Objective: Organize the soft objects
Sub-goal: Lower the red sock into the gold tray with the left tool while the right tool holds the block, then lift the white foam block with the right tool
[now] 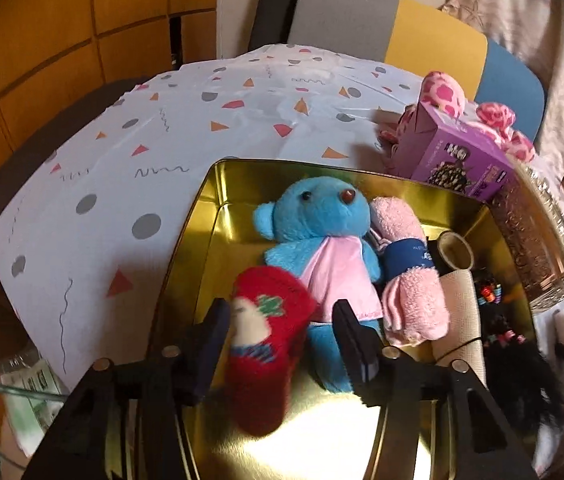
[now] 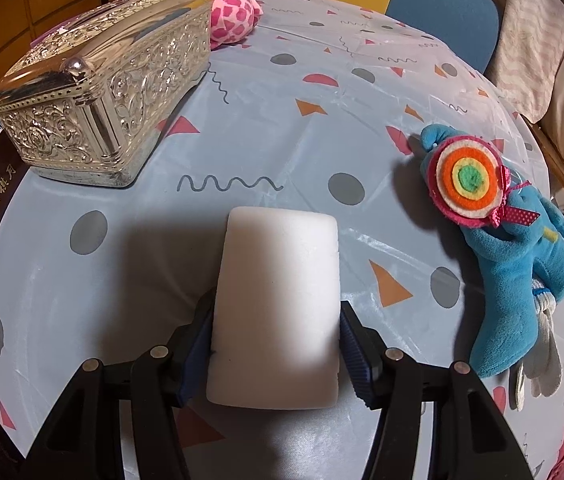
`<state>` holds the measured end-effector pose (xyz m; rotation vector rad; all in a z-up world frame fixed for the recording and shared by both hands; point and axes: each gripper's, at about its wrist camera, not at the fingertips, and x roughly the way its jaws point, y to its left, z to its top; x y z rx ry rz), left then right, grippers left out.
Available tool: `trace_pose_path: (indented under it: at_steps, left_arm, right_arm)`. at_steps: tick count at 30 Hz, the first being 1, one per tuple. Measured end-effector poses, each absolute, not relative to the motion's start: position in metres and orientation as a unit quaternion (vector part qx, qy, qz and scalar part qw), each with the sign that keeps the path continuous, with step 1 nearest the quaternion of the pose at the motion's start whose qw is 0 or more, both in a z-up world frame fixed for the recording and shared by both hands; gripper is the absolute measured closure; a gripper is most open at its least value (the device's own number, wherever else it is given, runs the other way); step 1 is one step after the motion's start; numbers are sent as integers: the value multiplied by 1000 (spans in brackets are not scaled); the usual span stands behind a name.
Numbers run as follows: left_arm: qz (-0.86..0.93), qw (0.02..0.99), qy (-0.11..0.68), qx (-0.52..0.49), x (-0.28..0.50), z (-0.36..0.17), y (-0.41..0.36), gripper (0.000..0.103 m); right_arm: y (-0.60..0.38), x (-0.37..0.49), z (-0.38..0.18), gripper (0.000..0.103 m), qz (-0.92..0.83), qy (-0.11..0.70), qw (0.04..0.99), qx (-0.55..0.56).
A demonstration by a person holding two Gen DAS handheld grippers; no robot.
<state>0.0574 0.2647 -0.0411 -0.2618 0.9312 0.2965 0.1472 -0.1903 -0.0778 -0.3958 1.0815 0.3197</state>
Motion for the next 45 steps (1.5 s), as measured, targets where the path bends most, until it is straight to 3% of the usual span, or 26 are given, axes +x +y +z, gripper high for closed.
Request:
trace_pose_path:
  at_steps: [25, 45]
  left_arm:
    - [129, 915, 377, -65, 15, -1, 180, 28]
    - [115, 915, 379, -79, 5, -7, 181, 28]
  right_arm:
    - [-192, 145, -78, 46, 148, 515, 824, -182]
    - [-179, 125, -75, 46, 117, 579, 798, -117]
